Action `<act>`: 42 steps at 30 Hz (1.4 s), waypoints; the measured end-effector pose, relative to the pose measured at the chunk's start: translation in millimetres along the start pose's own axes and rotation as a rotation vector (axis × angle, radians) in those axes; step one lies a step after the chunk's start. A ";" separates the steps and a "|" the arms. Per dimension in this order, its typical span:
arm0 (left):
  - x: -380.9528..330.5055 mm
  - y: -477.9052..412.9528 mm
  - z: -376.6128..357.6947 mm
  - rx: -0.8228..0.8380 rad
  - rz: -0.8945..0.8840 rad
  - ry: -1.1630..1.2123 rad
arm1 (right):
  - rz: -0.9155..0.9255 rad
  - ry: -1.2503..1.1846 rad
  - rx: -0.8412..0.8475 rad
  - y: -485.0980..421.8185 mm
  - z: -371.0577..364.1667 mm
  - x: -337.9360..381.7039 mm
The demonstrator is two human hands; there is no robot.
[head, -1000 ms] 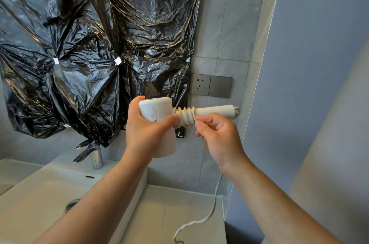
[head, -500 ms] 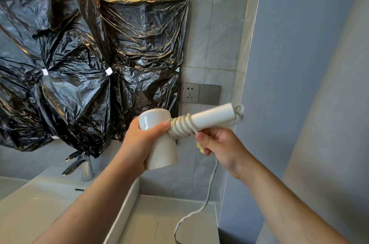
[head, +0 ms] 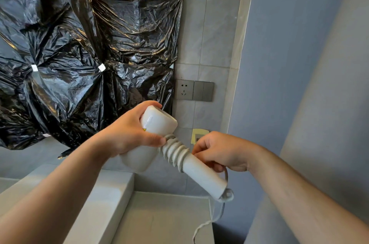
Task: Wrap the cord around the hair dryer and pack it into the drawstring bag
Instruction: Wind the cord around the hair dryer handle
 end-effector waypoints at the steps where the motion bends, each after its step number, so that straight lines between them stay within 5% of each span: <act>1: -2.3 1.4 -1.4 -0.022 -0.013 -0.045 | -0.015 0.029 -0.053 -1.9 -1.0 0.3; 13: -26.3 29.4 -12.1 -0.374 -0.171 -0.522 | -0.039 0.311 -0.508 -15.8 -0.4 7.0; 22: -29.8 45.6 -11.1 -0.412 -0.306 -0.609 | -0.148 0.468 -0.177 -17.9 2.7 20.7; 26: -37.1 43.3 -14.6 -0.395 -0.347 -0.662 | -0.213 0.625 -0.166 -20.7 6.3 31.0; 33: -35.4 38.3 -6.4 -0.574 -0.332 -0.538 | -0.032 0.153 -0.505 -23.7 12.8 29.9; 42: -21.7 40.0 -19.5 -0.722 -0.337 -0.414 | 0.062 0.010 -0.834 -18.8 -2.9 30.9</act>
Point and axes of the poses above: each hand's wrist, its own y-axis away from the middle knuckle, its own z-axis out of the back of the hand, x = y × z, the point moved 3 cm from there along -y, towards the middle knuckle, and after that the axes turned 8 degrees about z, right-handed, at the moved point
